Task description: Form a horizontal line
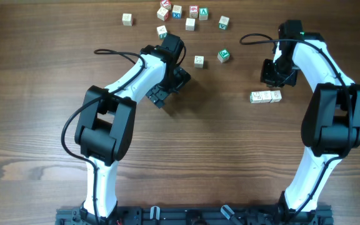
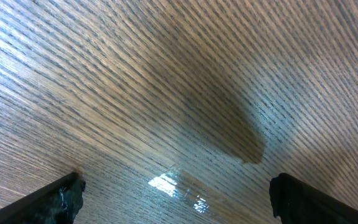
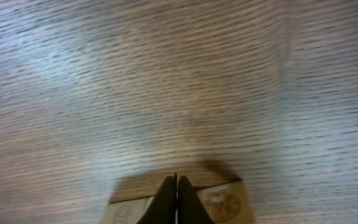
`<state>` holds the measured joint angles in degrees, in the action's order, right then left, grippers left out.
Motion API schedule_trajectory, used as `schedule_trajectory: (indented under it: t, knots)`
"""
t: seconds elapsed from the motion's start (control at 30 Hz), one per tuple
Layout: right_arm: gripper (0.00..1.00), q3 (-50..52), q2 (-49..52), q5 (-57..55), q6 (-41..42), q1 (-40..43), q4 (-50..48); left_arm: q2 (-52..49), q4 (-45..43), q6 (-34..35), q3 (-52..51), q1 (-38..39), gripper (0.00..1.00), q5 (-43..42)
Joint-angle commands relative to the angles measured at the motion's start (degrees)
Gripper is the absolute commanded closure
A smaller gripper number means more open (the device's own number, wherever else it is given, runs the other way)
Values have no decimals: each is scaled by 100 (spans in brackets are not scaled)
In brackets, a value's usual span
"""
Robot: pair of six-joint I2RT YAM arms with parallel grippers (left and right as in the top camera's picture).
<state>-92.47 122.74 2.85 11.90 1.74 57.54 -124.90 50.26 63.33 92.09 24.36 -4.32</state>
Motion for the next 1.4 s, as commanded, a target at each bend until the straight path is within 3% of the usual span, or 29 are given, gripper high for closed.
schedule_trajectory:
  t: [0.0, 0.2, 0.3, 0.53, 0.8, 0.93, 1.37]
  knots:
    - [95, 35, 85, 227, 11, 37, 33, 7, -74, 13, -125, 24, 0, 140]
    - [96, 33, 85, -1246, 713, 133, -501, 7, -72, 11, -125, 24, 0, 140]
    - [96, 33, 85, -1355, 872, 299, -614, 7, -74, 13, -125, 24, 0, 140]
    - [96, 35, 85, -1744, 1272, 599, 691, 7, -76, 13, -125, 24, 0, 138]
    - [95, 35, 85, -938, 1189, 601, 2044, 7, -48, 13, -125, 24, 0, 138]
    - [95, 35, 85, -748, 772, 599, 2691, 7, -24, 13, -125, 24, 0, 111]
    - [95, 35, 83, -531, 461, 601, 2227, 7, -323, 13, -125, 26, 0, 37]
